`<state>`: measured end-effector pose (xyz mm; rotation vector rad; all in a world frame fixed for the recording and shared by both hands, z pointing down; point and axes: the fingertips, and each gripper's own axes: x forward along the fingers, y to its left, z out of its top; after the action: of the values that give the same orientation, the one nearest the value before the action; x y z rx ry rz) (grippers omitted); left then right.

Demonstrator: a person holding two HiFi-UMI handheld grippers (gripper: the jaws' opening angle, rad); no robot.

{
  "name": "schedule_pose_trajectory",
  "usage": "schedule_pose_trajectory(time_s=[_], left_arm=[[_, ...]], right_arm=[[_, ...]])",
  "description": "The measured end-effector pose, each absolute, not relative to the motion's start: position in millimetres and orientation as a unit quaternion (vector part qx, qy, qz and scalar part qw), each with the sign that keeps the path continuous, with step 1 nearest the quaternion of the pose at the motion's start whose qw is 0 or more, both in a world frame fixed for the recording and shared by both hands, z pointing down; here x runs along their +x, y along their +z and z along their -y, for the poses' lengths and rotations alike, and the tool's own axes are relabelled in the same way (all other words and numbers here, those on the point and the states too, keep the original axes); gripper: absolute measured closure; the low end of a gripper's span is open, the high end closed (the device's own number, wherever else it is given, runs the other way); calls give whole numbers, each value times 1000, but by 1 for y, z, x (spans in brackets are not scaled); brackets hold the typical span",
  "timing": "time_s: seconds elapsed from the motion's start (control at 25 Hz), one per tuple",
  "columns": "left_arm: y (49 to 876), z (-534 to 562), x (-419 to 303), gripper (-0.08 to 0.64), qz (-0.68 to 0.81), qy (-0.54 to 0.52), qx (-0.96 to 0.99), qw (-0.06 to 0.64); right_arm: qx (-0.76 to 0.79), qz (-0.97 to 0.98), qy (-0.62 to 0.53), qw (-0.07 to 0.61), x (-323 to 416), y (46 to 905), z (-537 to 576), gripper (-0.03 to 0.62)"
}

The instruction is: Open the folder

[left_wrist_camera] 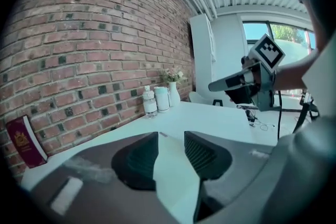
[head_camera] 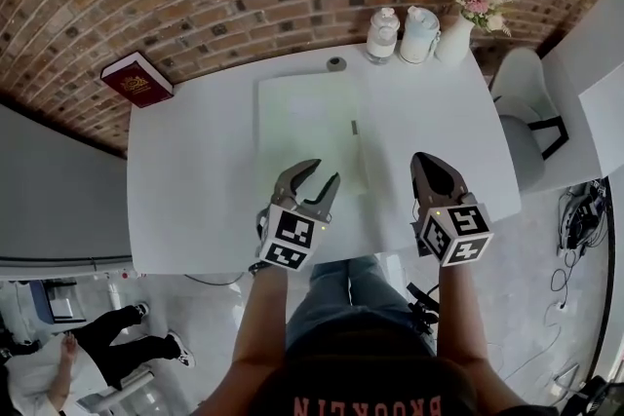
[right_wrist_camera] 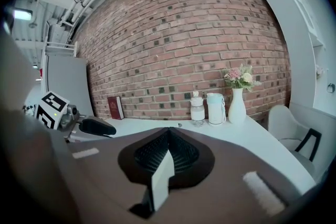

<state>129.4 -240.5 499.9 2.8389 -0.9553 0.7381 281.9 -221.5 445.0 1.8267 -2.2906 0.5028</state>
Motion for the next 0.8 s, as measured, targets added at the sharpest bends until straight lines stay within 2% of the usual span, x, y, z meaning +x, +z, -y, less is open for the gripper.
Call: schedule_pose_trajectory(time_s=[0.24,0.6,0.8], left_arm=[[541,220,149,381,287,300,909,38],[592,196,172,365,235,404,883,-28],[615,191,180,356,206,464,856,-96]], right_arm=[[605,765,206,84,297,476,209,595],[601,759,234,91,317,505,194,595],[600,756,244,98,326,517,189,595]])
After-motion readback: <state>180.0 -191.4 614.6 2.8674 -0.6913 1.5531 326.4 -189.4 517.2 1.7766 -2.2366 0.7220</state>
